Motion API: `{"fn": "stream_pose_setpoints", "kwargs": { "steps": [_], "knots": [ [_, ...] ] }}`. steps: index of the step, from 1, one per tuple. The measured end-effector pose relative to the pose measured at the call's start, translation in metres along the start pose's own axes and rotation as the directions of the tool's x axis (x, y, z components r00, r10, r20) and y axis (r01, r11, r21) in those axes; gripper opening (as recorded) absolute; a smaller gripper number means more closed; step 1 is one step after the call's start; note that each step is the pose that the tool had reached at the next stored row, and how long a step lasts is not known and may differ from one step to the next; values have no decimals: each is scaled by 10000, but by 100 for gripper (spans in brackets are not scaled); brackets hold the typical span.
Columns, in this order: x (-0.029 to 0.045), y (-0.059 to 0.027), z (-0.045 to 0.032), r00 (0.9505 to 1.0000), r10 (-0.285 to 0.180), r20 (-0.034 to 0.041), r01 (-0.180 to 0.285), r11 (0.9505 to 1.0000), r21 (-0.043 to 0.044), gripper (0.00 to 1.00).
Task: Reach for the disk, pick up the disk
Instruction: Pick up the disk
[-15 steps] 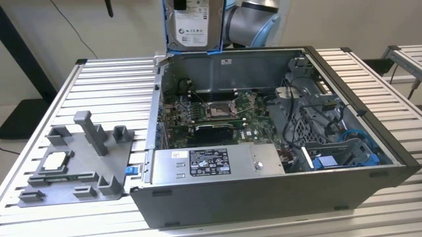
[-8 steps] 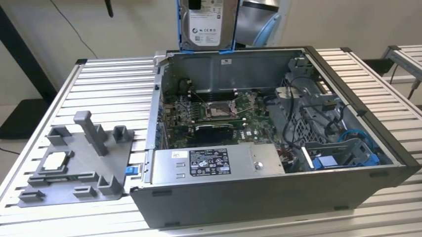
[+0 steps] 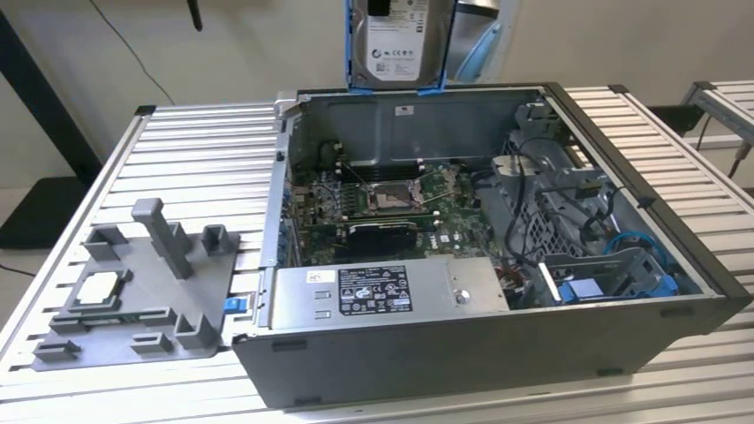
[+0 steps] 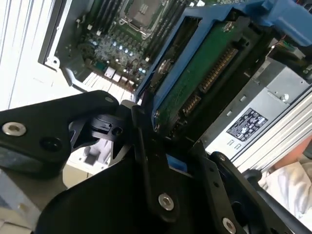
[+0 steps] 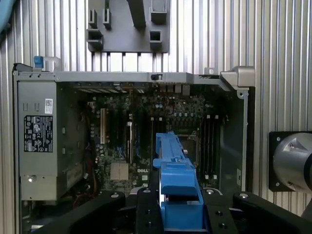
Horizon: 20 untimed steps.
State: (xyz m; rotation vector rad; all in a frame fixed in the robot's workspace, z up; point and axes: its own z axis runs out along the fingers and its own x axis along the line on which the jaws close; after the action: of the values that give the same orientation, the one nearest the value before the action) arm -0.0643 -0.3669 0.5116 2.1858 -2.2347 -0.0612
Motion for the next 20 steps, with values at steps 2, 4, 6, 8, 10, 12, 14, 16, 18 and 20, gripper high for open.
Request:
{"fn": "stream_pose_setpoints", "kwargs": {
  "steps": [2, 4, 6, 8, 10, 12, 14, 16, 18, 20],
  "knots": [
    [-1, -68, -3, 10000, -1, 0, 1, 10000, -1, 0],
    [-3, -138, -6, 10000, -4, -1, 4, 10000, -2, 0],
    [-4, -208, -8, 10000, -5, 0, 5, 10000, -2, 0],
    [-6, -273, -11, 10000, -8, -1, 8, 10000, -3, 0],
    [-7, -342, -13, 10000, -8, 0, 8, 10000, -3, 0],
    [-9, -409, -16, 10000, -11, 0, 11, 10000, -4, 0],
    [-10, -473, -18, 10000, -12, 0, 12, 10000, -5, 0],
    [-12, -540, -21, 10000, -13, 0, 13, 10000, -5, 0],
    [-13, -604, -23, 10000, -15, 1, 15, 10000, -5, 0],
    [-15, -667, -25, 10000, -15, 0, 15, 10000, -6, 0]
  ]
}}
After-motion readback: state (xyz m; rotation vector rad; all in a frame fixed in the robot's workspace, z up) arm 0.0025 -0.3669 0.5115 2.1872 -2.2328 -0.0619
